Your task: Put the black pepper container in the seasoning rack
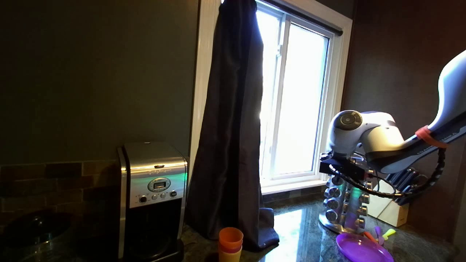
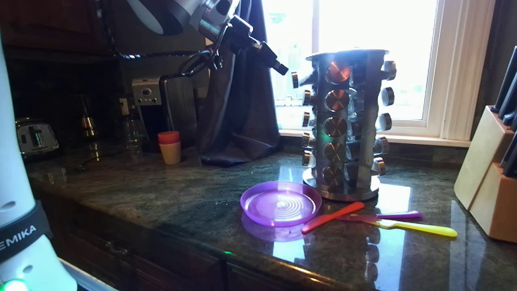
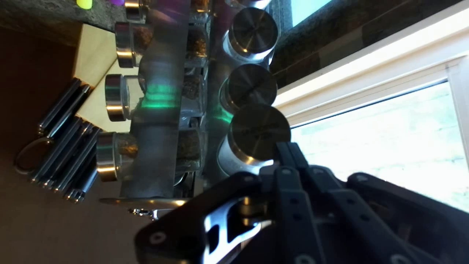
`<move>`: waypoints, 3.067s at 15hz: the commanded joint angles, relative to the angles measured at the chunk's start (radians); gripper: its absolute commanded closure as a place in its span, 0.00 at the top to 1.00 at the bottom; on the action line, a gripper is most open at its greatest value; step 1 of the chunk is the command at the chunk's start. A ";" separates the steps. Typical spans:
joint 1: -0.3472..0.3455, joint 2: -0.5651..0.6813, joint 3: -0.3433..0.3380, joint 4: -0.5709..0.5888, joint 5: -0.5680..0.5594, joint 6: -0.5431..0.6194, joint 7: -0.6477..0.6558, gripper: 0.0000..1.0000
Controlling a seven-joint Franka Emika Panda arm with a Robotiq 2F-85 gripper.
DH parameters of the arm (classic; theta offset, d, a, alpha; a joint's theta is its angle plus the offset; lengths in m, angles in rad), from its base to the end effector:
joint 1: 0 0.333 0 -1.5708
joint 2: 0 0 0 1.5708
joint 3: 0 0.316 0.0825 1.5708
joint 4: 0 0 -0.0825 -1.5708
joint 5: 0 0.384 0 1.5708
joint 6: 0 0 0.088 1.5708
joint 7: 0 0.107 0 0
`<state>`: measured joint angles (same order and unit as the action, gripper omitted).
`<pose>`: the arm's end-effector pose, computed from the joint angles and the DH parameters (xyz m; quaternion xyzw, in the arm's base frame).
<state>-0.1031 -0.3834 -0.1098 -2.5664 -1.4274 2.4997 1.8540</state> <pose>0.4254 -0.0858 0.4243 0.7786 -0.4141 0.4199 0.2143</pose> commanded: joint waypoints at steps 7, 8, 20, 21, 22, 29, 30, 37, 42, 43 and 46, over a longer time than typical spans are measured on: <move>0.005 0.053 -0.005 0.010 0.007 -0.013 -0.055 0.00; 0.003 0.056 -0.005 0.012 0.006 -0.015 -0.052 0.00; -0.014 0.061 -0.011 0.036 0.003 -0.032 -0.029 0.00; -0.015 0.061 -0.011 0.039 0.002 -0.036 -0.026 0.00; -0.016 0.062 -0.012 0.040 0.004 -0.040 -0.026 0.00; -0.023 0.069 -0.017 0.054 0.002 -0.046 -0.002 0.00; -0.024 0.072 -0.016 0.058 -0.004 -0.050 0.008 0.00; -0.031 0.102 -0.021 0.083 -0.016 -0.061 0.064 0.00; -0.039 0.125 -0.030 0.102 -0.020 -0.057 0.094 0.00; -0.041 0.129 -0.032 0.106 -0.025 -0.054 0.101 0.00; -0.043 0.142 -0.036 0.120 -0.037 -0.046 0.119 0.00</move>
<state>-0.1368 -0.2677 -0.1358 -2.4680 -1.4277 2.4661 1.9250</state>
